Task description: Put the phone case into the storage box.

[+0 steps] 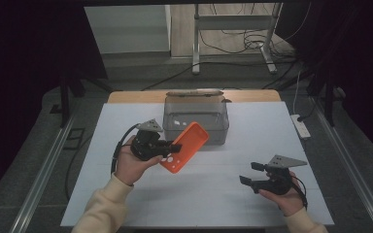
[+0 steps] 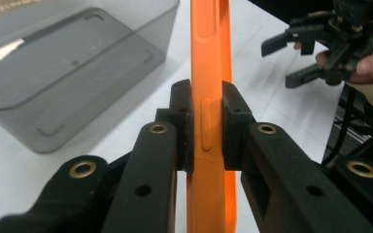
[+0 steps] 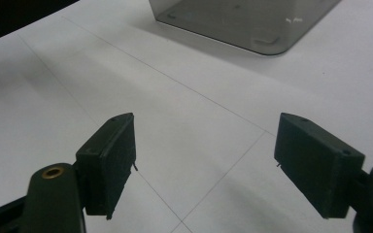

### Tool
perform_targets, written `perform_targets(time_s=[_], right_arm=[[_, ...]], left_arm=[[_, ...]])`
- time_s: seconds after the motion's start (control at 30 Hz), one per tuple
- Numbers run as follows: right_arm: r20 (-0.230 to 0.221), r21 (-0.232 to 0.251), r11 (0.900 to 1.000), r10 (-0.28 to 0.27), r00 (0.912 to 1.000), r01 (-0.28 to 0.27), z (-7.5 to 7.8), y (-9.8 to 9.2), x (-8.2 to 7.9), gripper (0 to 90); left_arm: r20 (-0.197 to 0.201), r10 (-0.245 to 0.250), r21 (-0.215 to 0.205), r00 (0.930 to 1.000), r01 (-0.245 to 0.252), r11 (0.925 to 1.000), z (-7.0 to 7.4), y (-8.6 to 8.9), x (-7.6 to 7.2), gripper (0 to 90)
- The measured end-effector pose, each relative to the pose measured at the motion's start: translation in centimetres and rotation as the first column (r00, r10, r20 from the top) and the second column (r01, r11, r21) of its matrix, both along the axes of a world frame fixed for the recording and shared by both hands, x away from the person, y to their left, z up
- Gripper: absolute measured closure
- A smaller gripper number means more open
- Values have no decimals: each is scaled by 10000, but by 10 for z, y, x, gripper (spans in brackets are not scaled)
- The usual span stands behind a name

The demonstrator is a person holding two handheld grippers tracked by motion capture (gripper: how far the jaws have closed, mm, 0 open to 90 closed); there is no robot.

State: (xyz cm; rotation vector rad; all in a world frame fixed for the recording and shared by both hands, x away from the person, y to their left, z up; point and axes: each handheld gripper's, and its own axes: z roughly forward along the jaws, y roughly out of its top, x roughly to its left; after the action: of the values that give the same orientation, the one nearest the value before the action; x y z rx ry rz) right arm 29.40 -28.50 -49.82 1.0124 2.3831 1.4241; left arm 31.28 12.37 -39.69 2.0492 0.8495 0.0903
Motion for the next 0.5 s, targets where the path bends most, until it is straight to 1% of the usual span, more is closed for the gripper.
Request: perform_targets(time_s=[0.13, 0.2, 0.27, 0.5], right_arm=[[-4, -11, 10000, -21, 10000, 21, 0, -1, 0, 230], [9, 3, 10000, -60, 10000, 60, 0, -1, 1, 230], [-10, 17, 10000, -84, 10000, 84, 0, -2, 1, 230], [20, -22, 10000, -88, 10000, 88, 0, -2, 1, 230]], left_arm=[[12, 68, -3, 10000, -68, 10000, 6, 1, 7, 796], [-44, 53, -44, 10000, -53, 10000, 10, 0, 10, 796], [-23, 88, 6, 10000, -88, 10000, 13, 0, 12, 796], [10, 254, -121, 9997, -254, 9996, 23, 0, 22, 796]])
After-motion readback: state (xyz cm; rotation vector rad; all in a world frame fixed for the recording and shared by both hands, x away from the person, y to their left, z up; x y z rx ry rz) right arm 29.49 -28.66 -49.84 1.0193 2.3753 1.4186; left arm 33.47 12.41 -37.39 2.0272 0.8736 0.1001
